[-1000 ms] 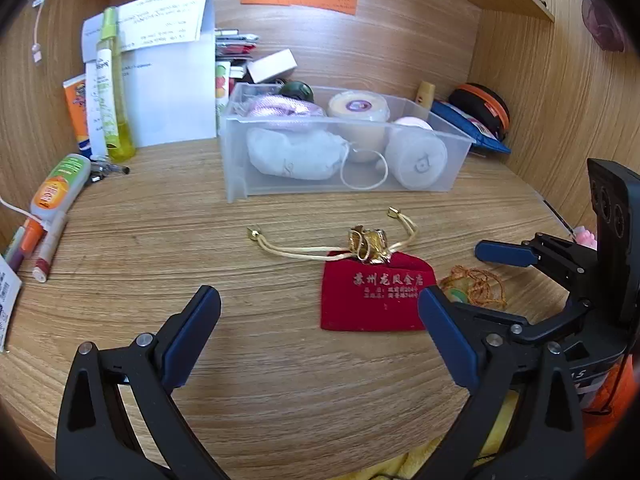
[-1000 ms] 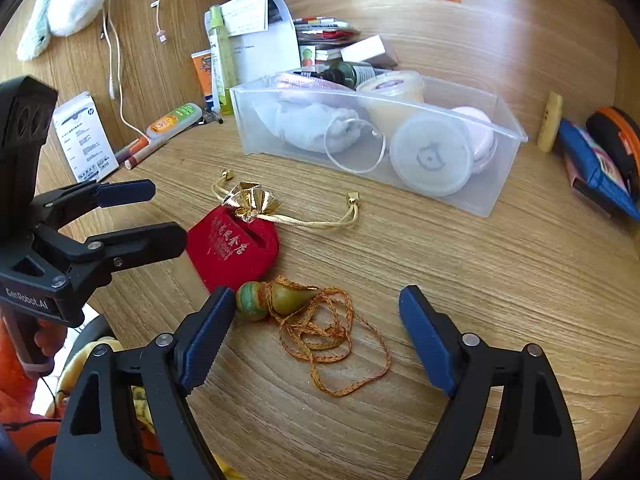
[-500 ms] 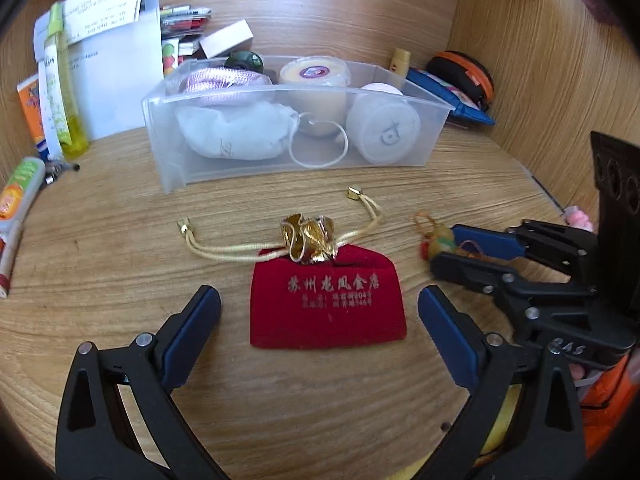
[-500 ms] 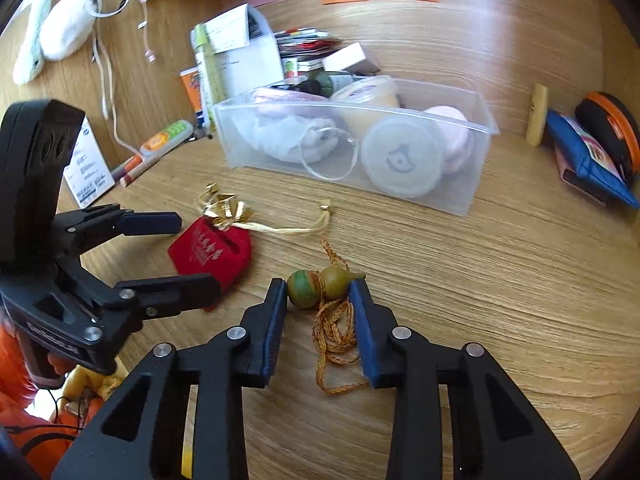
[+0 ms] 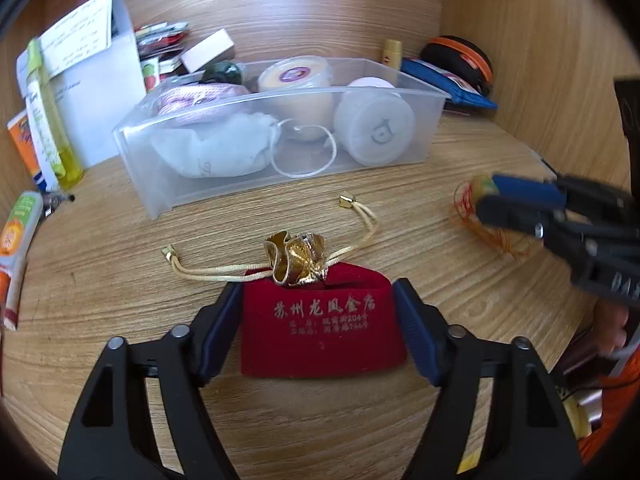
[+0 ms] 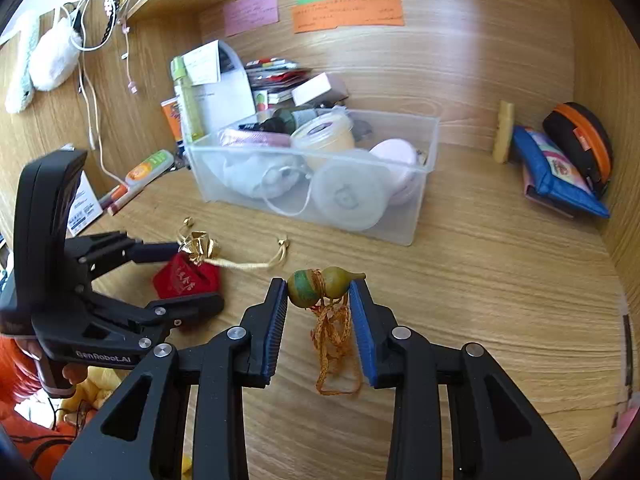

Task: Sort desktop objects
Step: 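Grasp the red pouch with the left tool while the right grasps the gourd charm, then carry the red pouch and gourd charm into the clear bin and release both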

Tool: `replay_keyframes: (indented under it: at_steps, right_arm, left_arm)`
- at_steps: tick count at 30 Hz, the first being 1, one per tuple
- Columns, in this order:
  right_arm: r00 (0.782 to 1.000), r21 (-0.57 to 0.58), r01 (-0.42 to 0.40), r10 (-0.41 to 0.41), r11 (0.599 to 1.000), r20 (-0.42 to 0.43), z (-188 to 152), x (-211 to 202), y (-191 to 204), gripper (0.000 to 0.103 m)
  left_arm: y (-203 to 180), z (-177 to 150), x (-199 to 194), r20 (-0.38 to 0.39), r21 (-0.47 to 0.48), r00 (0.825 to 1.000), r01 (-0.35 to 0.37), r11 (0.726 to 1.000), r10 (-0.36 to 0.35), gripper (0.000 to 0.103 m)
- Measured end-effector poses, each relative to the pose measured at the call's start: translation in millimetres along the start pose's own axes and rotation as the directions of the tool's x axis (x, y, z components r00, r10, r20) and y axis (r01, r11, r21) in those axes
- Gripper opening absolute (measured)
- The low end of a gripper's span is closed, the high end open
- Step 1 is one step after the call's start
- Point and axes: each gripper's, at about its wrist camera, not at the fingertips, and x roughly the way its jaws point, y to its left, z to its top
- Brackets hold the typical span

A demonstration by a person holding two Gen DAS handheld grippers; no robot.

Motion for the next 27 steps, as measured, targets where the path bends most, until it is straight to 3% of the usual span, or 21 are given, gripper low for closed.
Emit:
replay_keyframes:
  at_steps: [3,6,16,20,27]
  right_arm:
    - [1.0,0.002,0.005,-0.005,1.0,0.009,4.3,-2.0,-2.7,0.029]
    - [1.0,-0.004,0.016,-0.015,1.0,0.018,9.4,-3.9,-4.0,0.029]
    - [0.996,-0.031,0.047,-0.044,0.998,0.079,40.3,-13.1,-11.2,0.029]
    - [0.991,-0.048,0.069,-0.063,0.996,0.12,58.8,-18.2,-11.7,0.029]
    - [0.98,-0.069,0.088,-0.074,0.994,0.183,97.5,-19.0,-11.4,0.029]
  left_arm:
    - [0.0,-2.5,-2.4,0.02,0.011,1.0,-0.01,1.0,0.009,0.059]
    - [6.0,-2.6,-5.0,0.02,-0.013,1.0,0.009,1.0,-0.009,0.056]
    - [29.2,13.7,-32.2,0.127,-0.073,0.992,0.0,0.997,0.009,0.055]
    - [36.6,26.2,-50.0,0.188,-0.086,0.982,0.014,0.996,0.003,0.055]
    - [47.4,55.2,-69.8,0.268,-0.078,0.962,-0.024,0.997,0.044,0.055]
